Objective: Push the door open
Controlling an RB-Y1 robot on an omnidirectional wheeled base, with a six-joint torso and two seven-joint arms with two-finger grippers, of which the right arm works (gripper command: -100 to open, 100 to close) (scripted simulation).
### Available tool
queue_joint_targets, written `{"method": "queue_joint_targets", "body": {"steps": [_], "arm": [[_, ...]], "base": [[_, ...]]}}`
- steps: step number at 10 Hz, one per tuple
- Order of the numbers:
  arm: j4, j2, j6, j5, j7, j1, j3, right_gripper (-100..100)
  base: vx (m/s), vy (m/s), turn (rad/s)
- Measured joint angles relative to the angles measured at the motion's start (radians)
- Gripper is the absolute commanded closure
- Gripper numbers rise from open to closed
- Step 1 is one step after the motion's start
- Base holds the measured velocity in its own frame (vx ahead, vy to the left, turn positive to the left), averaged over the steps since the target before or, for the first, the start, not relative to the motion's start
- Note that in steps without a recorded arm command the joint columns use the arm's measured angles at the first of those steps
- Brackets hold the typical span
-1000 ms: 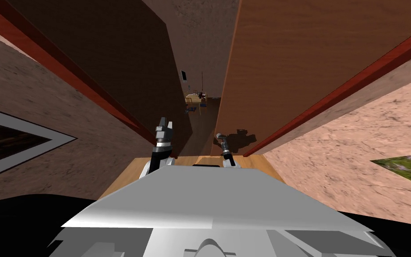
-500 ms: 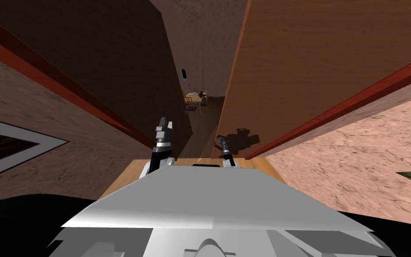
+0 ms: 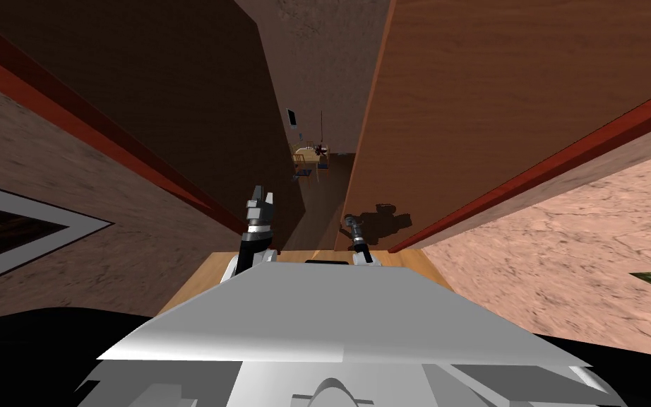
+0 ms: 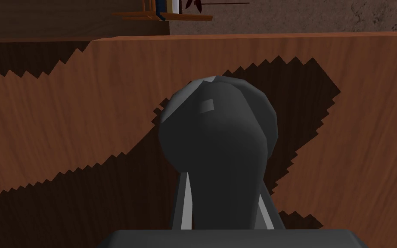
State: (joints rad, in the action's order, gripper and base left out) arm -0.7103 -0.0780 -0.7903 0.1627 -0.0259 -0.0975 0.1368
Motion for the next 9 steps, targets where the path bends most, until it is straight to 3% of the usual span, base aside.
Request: {"method": "queue_joint_targets", "body": {"steps": [4, 6, 9], "arm": [[-0.010, -0.003, 0.018, 0.011, -0.010, 0.016, -0.022, 100], [0.036, -0.004, -0.013, 0.019, -0.011, -0.008, -0.039, 100], [0.007, -0.008, 0.008, 0.032, -0.024, 0.003, -0.068, 100]], "base": [[0.172, 0.057, -0.041], [0.187, 0.063, -0.050], [0.189, 0.065, -0.057]]}}
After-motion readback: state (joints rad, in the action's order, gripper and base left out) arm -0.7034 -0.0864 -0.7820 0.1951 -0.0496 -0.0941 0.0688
